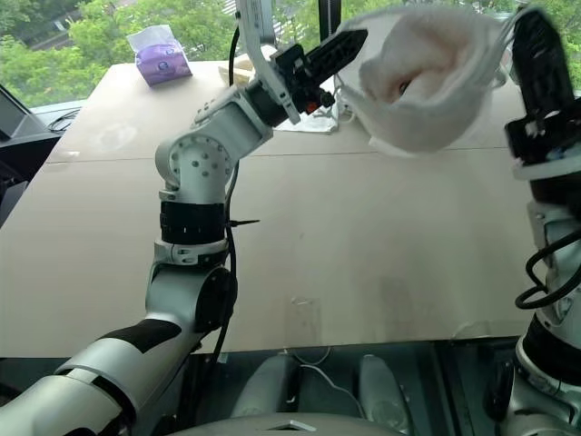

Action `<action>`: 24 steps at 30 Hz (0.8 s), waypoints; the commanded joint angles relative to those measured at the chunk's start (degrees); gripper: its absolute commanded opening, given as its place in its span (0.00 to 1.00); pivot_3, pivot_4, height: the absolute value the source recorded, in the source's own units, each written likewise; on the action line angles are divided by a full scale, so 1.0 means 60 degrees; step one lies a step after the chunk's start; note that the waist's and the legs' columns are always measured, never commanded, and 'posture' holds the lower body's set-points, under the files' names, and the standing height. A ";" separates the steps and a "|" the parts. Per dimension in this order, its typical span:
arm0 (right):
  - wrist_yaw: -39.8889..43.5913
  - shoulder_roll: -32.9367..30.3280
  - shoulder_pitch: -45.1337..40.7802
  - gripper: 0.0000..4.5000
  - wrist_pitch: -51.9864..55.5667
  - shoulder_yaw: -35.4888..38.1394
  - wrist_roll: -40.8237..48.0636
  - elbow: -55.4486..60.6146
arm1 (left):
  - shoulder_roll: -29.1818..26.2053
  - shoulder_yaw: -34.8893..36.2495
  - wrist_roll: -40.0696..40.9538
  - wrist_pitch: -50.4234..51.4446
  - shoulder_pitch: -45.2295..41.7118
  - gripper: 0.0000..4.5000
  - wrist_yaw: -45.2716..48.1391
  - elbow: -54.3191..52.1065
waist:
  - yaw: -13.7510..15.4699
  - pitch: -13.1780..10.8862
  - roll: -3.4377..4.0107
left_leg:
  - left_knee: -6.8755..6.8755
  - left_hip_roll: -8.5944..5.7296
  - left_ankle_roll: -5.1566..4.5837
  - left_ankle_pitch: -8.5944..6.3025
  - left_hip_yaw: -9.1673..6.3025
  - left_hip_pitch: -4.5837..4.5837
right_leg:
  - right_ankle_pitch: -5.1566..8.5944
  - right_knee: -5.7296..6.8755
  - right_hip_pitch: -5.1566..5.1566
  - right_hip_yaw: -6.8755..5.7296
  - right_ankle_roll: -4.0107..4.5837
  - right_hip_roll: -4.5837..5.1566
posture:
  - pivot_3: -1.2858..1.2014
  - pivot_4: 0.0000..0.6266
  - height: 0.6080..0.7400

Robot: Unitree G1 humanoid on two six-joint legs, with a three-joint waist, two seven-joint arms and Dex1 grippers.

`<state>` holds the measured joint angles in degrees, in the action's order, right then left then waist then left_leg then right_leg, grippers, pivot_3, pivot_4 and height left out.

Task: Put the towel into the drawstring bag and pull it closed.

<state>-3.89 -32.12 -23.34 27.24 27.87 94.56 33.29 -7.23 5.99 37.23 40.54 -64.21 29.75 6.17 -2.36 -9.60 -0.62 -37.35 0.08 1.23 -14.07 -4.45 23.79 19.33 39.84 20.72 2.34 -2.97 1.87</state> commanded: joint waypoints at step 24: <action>0.0193 -0.0348 0.0732 0.01 0.0037 -0.0451 -0.2039 -0.0998 | -0.1020 -0.1965 -0.2518 -0.0774 0.1112 0.00 -0.0390 -0.0295 | 0.0034 -0.0016 0.0040 | -0.0005 0.0006 0.0000 0.0001 0.0027 0.0014 | 0.0000 0.0016 0.0037 0.0037 0.0000 0.0005 | 0.52 0.24 1.00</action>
<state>-3.85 -31.52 -19.19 26.73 24.97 86.53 26.14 -12.96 -4.92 24.50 38.65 -58.63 26.62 5.18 -2.15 -9.70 -0.38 -37.38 0.12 1.23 -14.07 -4.29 23.85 19.33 39.94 20.91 2.56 -2.97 1.90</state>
